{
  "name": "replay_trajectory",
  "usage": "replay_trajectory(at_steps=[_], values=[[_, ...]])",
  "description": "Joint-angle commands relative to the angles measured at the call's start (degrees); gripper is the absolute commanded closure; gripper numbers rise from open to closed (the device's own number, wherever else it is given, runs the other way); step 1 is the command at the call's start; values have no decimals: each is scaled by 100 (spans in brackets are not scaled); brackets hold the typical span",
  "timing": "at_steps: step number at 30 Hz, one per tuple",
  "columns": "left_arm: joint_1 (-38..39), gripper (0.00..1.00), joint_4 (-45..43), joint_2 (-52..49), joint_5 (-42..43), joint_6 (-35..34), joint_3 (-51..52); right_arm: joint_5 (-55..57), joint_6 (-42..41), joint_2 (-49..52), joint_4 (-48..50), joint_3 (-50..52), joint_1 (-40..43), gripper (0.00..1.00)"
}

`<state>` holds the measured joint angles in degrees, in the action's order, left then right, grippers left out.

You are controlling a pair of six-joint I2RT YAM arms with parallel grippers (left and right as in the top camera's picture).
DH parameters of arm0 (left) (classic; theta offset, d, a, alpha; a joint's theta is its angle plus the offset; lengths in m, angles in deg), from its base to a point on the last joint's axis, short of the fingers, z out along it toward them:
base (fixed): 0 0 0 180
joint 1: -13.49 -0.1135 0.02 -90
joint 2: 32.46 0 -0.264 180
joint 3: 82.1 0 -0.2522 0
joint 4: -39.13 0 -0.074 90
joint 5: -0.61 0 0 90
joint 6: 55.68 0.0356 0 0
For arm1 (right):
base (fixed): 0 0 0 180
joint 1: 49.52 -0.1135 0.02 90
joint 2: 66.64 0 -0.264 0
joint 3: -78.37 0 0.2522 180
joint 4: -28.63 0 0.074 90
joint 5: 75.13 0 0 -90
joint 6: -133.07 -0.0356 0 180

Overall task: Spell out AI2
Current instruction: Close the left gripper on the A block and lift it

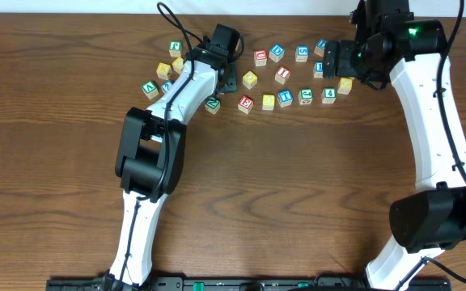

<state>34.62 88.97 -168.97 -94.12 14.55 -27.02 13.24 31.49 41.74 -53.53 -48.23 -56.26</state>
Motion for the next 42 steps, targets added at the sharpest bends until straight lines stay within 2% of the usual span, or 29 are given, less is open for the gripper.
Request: replay_trajectory(at_steps=[1, 7, 11, 30, 35, 42], values=[[-4, 52, 2, -79, -90, -48, -42, 70, -57, 50, -22, -61, -44, 5], [-4, 53, 0, -81, -90, -48, 74, 111, -59, 50, -22, -59, -44, 5], [-4, 59, -44, -81, -90, -48, 81, 116, -59, 50, -22, -57, -44, 5], [13, 60, -153, -98, -87, -48, 223, 116, -59, 50, 98, 293, -44, 4], [17, 64, -199, -98, -90, -50, 317, 114, -59, 50, 122, 293, -44, 3], [17, 76, -302, -98, -90, -48, 337, 114, -59, 50, 138, 293, -44, 3]])
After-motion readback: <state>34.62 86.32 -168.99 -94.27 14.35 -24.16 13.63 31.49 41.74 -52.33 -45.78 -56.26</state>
